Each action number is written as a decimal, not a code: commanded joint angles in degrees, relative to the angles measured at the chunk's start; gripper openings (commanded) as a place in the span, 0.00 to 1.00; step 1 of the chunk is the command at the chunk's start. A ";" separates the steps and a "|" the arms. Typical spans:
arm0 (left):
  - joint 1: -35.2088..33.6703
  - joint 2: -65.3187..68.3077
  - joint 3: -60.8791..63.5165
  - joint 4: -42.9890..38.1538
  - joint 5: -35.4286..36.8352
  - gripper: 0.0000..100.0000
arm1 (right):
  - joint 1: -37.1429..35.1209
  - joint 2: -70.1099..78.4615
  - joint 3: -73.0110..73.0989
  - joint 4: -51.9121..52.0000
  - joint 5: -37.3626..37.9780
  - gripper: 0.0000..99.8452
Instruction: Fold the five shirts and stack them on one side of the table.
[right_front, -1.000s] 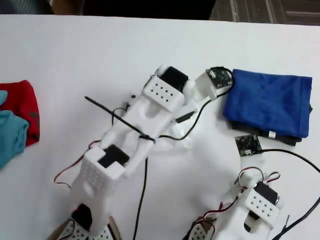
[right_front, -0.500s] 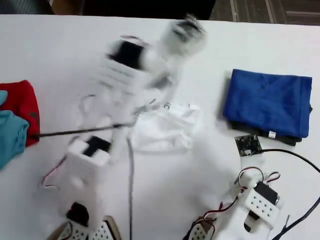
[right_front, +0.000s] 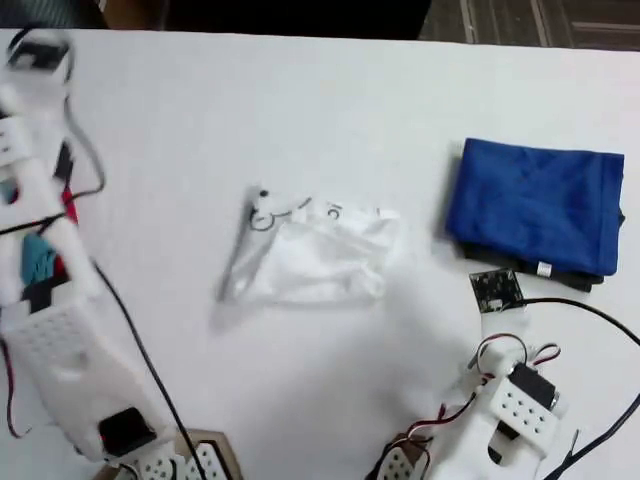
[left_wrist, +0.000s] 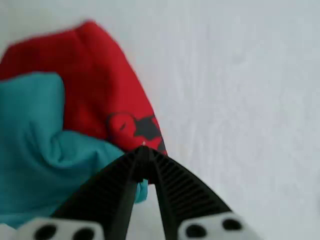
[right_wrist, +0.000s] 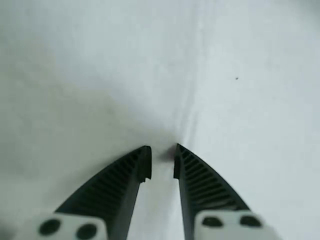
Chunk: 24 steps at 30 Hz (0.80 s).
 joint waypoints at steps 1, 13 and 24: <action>-3.60 -6.68 11.03 -1.49 -2.29 0.03 | 0.75 -1.10 0.00 -2.51 -0.35 0.09; -5.71 -34.46 74.59 -46.07 -4.40 0.03 | -9.80 -0.84 -15.38 8.75 -5.10 0.10; -6.15 -34.81 86.46 -56.35 5.27 0.03 | -53.32 20.79 -45.63 9.36 -25.85 0.18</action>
